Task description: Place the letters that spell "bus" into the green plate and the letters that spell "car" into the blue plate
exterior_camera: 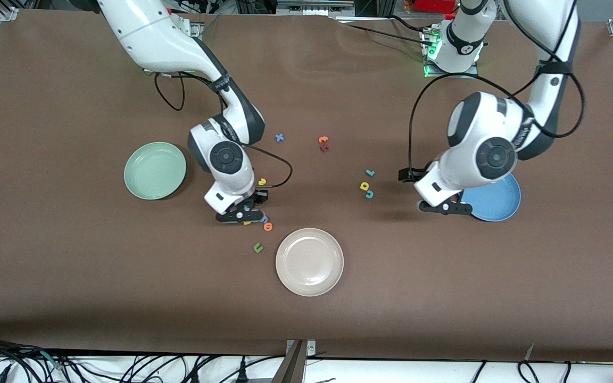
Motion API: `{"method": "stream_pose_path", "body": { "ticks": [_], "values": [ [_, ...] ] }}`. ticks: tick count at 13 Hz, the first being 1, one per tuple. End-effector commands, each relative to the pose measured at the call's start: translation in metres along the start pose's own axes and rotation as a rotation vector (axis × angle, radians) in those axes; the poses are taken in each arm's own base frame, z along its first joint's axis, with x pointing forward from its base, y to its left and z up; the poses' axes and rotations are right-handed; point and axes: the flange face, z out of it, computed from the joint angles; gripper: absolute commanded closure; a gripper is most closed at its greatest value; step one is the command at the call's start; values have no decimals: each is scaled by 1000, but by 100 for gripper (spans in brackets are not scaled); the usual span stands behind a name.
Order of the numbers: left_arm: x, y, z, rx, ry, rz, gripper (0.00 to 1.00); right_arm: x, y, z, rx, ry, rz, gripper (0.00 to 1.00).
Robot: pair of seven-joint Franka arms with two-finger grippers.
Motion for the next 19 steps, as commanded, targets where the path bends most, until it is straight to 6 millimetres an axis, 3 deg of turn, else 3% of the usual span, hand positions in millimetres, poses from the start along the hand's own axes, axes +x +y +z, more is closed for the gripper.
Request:
{"method": "stream_pose_path", "body": {
  "ticks": [1, 3, 6, 8, 9, 10, 11, 12, 13, 16, 18, 19],
  "values": [
    [-20, 30, 5, -4, -5, -236, 0, 1, 66, -43, -87, -94, -13, 77],
    [-26, 44, 12, -31, -39, -481, 0, 1, 119, -49, -128, -151, -6, 76],
    [-29, 54, 13, -132, -148, -846, 0, -26, 190, -30, -124, -211, 8, 76],
    [-27, 52, 12, -138, -153, -874, 0, -51, 204, 5, -111, -231, 26, 76],
    [-27, 51, 15, -135, -159, -880, 0, -61, 221, 25, -110, -236, 53, 76],
    [-30, 52, 23, -124, -168, -880, 0, -74, 225, 44, -96, -238, 68, 75],
    [-30, 52, 26, -126, -160, -892, 0, -81, 228, 54, -91, -231, 84, 64],
    [-35, 57, 36, -121, -154, -890, 0, -81, 230, 57, -92, -234, 93, 22],
    [-37, 60, 44, -114, -139, -904, 0, -78, 234, 54, -89, -230, 96, 0],
    [-50, 78, 77, -69, -55, -936, 0, -62, 225, 27, -79, -202, 79, 0],
    [-57, 83, 99, -19, 27, -933, 1, -37, 170, -15, -51, -143, -5, 0],
    [-59, 84, 106, -15, 49, -936, 1, -29, 153, -25, -41, -115, -34, 0]
  ]
}}
